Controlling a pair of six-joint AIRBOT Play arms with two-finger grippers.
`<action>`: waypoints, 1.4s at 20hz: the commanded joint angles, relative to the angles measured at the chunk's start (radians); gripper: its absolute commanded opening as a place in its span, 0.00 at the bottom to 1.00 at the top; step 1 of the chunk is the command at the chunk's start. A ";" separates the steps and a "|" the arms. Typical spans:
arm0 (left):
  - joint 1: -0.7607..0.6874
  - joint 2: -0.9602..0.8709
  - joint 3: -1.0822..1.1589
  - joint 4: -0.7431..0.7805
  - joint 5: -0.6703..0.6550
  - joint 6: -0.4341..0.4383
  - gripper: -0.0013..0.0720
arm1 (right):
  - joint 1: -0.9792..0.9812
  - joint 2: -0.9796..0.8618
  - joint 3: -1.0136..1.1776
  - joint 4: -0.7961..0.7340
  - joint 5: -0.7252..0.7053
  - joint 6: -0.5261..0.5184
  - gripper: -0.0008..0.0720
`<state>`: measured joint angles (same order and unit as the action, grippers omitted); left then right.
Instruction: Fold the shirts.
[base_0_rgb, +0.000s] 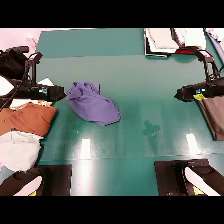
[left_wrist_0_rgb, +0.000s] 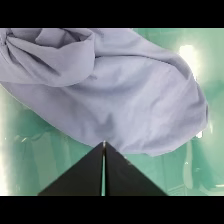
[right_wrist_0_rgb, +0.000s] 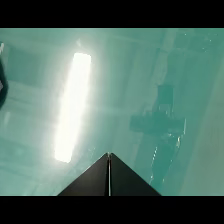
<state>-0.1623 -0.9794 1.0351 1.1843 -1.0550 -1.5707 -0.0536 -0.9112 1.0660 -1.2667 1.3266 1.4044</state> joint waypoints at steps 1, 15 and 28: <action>0.001 0.001 0.001 0.000 0.000 0.000 0.05 | 0.000 0.001 0.000 0.000 0.000 0.000 0.05; 0.001 -0.029 0.000 -0.018 0.325 0.112 0.83 | 0.000 0.001 0.000 0.001 -0.004 0.000 0.05; 0.001 -0.336 0.009 -0.079 0.317 0.192 0.09 | 0.000 0.001 0.000 0.019 -0.022 0.000 0.05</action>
<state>-0.1623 -1.2964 1.0363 1.1366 -0.7601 -1.3842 -0.0536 -0.9112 1.0660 -1.2503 1.3094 1.4044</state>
